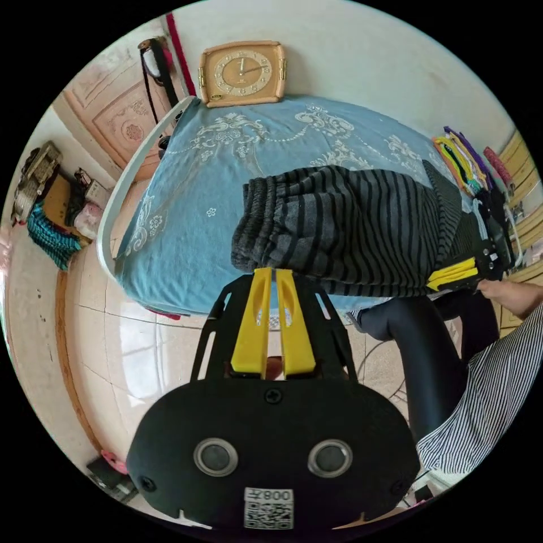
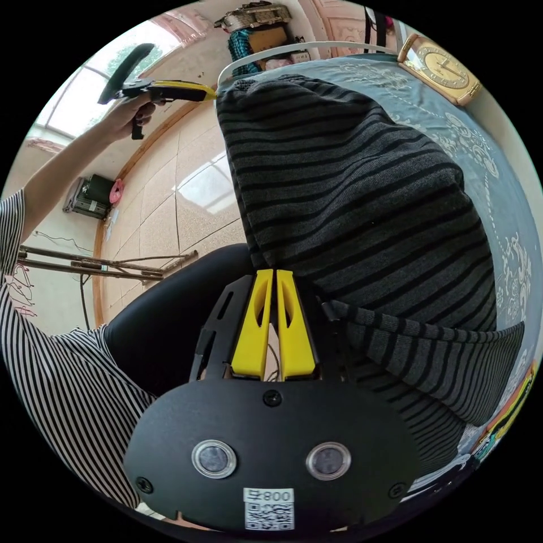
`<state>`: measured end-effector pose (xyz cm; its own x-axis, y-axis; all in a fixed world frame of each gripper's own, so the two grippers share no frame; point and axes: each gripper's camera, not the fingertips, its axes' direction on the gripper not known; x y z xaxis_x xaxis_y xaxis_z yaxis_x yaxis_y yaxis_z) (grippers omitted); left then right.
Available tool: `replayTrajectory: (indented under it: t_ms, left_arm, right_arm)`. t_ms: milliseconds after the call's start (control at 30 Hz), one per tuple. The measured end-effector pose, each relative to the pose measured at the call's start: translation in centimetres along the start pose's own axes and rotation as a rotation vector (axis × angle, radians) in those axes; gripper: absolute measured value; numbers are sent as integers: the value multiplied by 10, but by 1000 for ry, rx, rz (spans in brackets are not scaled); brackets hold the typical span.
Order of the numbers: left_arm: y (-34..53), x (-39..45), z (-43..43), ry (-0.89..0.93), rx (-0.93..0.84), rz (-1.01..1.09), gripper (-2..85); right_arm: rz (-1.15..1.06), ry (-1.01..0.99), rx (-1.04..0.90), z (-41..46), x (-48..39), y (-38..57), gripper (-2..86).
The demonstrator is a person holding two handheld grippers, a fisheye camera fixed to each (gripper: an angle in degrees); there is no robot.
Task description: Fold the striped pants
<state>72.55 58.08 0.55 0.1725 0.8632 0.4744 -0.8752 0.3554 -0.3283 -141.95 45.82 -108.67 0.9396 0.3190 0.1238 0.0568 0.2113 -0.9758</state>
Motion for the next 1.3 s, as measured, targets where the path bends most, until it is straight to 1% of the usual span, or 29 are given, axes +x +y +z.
replayTrajectory:
  t_ms: [33,100,167,233,300,400,533,633,700,767,867,967,1000,1067,1200,1300]
  left_arm:
    - [3,0,-2,15,30,-18,3]
    - [12,12,-2,120,115,-27,2]
    - [13,29,14,179,103,11,2]
    - [12,47,40,157,34,43,1]
    - [15,58,79,79,-95,44,1]
    - [19,51,91,130,-82,-37,1]
    - [24,50,94,124,-63,-52,2]
    - [30,60,89,138,9,-60,6]
    - [29,84,89,282,93,-21,12]
    - [23,111,96,408,137,40,22]
    - [-3,158,122,536,130,132,38]
    - [-37,197,153,652,96,179,54]
    - [-50,212,164,665,73,210,57]
    - [-64,231,178,627,43,250,61]
    - [-79,263,212,569,-75,315,56]
    - [-79,274,227,594,-94,314,37]
  right_arm:
    - [16,-14,3,-1,3,1,8]
    - [38,-33,11,-3,7,2,8]
    - [60,-55,25,-6,12,5,10]
    - [83,-75,31,-10,15,7,11]
    - [109,-95,39,-15,19,10,11]
    - [131,-106,69,-33,19,20,10]
    - [188,-117,152,-63,24,47,4]
    - [292,-89,153,-67,43,70,4]
    - [362,-106,182,-75,58,86,5]
    - [458,-15,235,-98,79,104,8]
    - [597,120,235,-125,123,111,21]
    - [685,213,209,-146,168,106,44]
    - [698,228,206,-150,176,104,47]
    - [760,249,203,-160,206,99,64]
    - [815,176,178,-157,238,90,81]
    - [856,152,103,-141,257,85,83]
